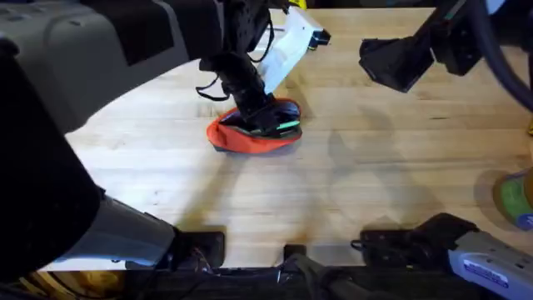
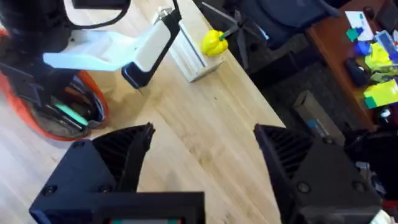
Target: Unzip the bag, pick up the pens from the table one at a time and place them inside, then zip the bag closed.
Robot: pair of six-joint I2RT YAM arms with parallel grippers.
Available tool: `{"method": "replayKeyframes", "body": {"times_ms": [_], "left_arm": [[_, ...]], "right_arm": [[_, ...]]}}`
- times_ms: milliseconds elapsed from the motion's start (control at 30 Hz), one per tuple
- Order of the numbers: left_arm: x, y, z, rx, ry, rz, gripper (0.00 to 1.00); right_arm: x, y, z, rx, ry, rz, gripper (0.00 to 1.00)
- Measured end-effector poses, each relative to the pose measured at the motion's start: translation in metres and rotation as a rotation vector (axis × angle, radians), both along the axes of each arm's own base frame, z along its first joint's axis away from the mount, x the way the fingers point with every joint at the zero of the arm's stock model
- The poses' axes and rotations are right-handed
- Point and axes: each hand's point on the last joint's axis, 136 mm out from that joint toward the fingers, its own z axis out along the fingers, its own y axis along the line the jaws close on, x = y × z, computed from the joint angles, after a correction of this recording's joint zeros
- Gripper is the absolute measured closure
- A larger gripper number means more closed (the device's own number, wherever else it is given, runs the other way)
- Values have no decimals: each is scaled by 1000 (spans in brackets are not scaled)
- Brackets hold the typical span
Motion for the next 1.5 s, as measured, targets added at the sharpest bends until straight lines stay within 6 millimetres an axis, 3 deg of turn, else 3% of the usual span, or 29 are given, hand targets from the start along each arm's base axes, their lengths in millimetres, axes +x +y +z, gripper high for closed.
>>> {"method": "replayKeyframes", "body": {"times_ms": [233, 267, 467, 500, 667, 867, 967, 1067, 1200, 1300, 1500], "left_arm": [[5, 16, -6, 97, -30, 10, 961], [5, 16, -6, 100, -33, 10, 914], [4, 16, -6, 104, -32, 8, 103], [4, 16, -6, 104, -31, 10, 36], [4, 16, -6, 106, -32, 8, 8], [0, 18, -4, 114, -17, 6, 8], [-7, 22, 8, 123, 3, -12, 8], [-9, 30, 33, 112, -34, -25, 8], [2, 50, 77, 66, -180, -7, 7], [3, 76, 100, 59, -252, 11, 6], [-10, 125, 104, 51, -239, -50, 7]], "right_arm": [[0, 0, 0, 0, 0, 0, 7], [0, 0, 0, 0, 0, 0, 7], [0, 0, 0, 0, 0, 0, 7], [0, 0, 0, 0, 0, 0, 7], [0, 0, -3, -6, 12, 0, 7], [5, 2, -36, -65, 132, 1, 7], [9, 5, -48, -83, 173, -1, 7], [14, 7, -48, -57, 174, -18, 7], [18, 9, -42, 28, 173, -69, 7], [17, 13, -40, 108, 201, -101, 7], [2, 43, -38, 318, 327, -30, 7]]}}
